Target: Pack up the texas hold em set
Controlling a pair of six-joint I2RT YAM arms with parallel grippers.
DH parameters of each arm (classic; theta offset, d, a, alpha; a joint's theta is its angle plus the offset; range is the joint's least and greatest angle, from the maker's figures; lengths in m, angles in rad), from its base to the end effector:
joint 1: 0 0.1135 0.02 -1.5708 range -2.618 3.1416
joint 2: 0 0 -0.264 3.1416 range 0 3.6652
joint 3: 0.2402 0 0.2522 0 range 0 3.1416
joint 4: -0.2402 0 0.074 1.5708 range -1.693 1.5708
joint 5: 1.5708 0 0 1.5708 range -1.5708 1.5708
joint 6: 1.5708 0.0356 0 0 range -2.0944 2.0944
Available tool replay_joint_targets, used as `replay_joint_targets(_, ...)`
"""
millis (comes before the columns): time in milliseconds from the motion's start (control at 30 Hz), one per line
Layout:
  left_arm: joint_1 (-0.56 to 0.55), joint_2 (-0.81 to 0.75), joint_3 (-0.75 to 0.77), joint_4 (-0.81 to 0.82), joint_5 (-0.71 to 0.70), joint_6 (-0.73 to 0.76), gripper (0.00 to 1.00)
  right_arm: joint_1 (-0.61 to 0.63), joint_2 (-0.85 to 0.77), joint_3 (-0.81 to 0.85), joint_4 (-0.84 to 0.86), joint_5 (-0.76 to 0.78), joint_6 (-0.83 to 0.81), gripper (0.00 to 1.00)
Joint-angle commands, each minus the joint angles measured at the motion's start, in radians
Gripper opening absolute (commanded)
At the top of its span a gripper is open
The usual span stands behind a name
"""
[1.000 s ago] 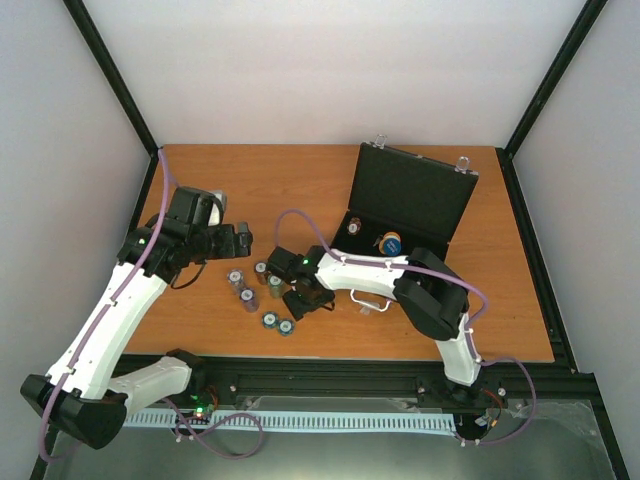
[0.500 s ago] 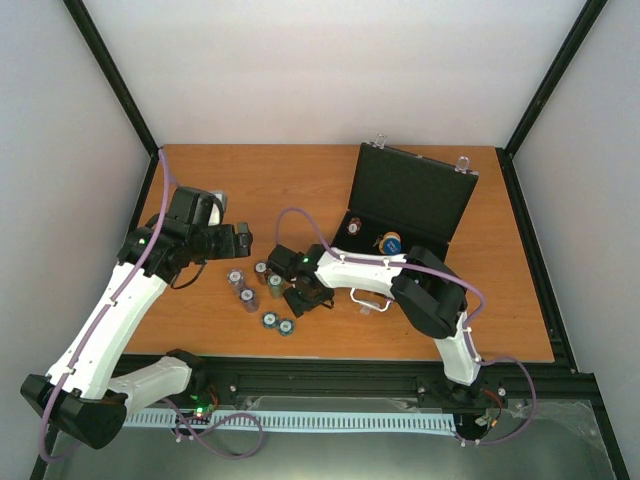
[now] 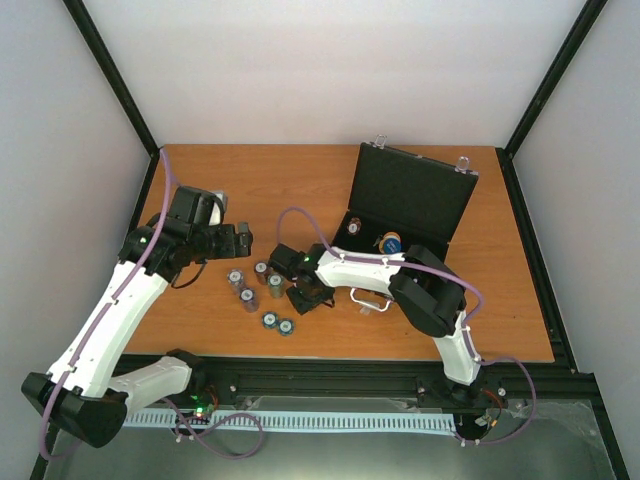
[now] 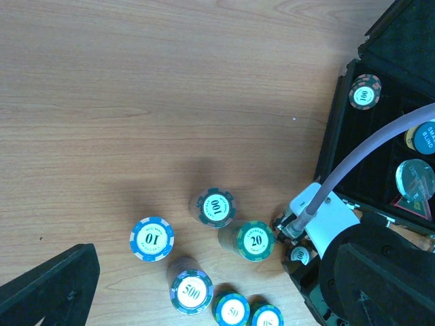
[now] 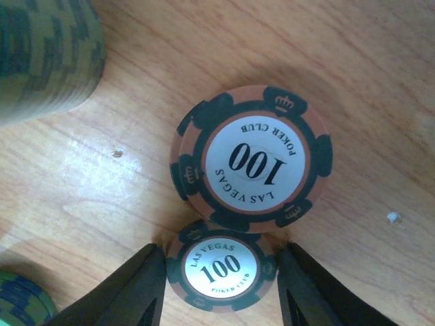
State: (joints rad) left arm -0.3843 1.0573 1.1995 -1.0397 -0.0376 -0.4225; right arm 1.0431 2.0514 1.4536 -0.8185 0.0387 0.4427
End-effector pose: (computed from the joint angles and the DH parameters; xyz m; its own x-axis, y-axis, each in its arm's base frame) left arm 0.1791 -0.0710 0.3519 -0.8057 -0.1161 -0.5808 0.0247 0.9731 -0.2289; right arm 0.2002 0.3407 0.1510 -0.8181 -0.5536 -0.1554 -0.5642 0.8250 0.0314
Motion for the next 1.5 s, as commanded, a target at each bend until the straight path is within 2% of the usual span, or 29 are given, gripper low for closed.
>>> replay_joint_targets(0,-0.004,0.010,0.012,0.016,-0.008,0.013,0.98,-0.008,0.025,-0.019,0.003,-0.019,-0.011,0.45)
replay_joint_targets(133,-0.004,0.014,0.012,0.020,-0.008,0.011,0.98,-0.009,0.015,-0.018,-0.006,-0.012,-0.016,0.34)
replay_joint_targets(200,-0.004,0.016,0.011,0.022,-0.007,0.009,0.98,-0.009,0.009,-0.016,-0.011,-0.007,-0.018,0.31)
replay_joint_targets(667,-0.004,0.013,0.007,0.026,-0.015,0.005,0.98,-0.015,-0.059,0.026,-0.070,0.021,-0.027,0.31)
replay_joint_targets(733,-0.004,0.013,0.004,0.028,-0.015,0.005,0.98,-0.017,-0.070,0.029,-0.074,0.021,-0.029,0.33)
replay_joint_targets(800,-0.004,0.013,0.000,0.031,-0.013,0.005,0.98,-0.017,-0.071,0.031,-0.074,0.018,-0.034,0.45)
replay_joint_targets(1000,-0.004,0.012,-0.003,0.030,-0.013,0.006,0.98,-0.017,-0.057,0.026,-0.059,-0.019,-0.044,0.67)
replay_joint_targets(1200,-0.004,0.006,-0.008,0.022,-0.023,0.011,0.98,-0.017,-0.027,0.030,-0.049,-0.055,-0.058,0.68)
replay_joint_targets(1300,-0.003,0.007,-0.009,0.020,-0.024,0.013,0.98,-0.017,-0.012,0.027,-0.042,-0.080,-0.061,0.65)
replay_joint_targets(1467,-0.004,0.006,-0.010,0.016,-0.029,0.017,0.98,-0.017,0.009,0.015,-0.047,-0.084,-0.060,0.65)
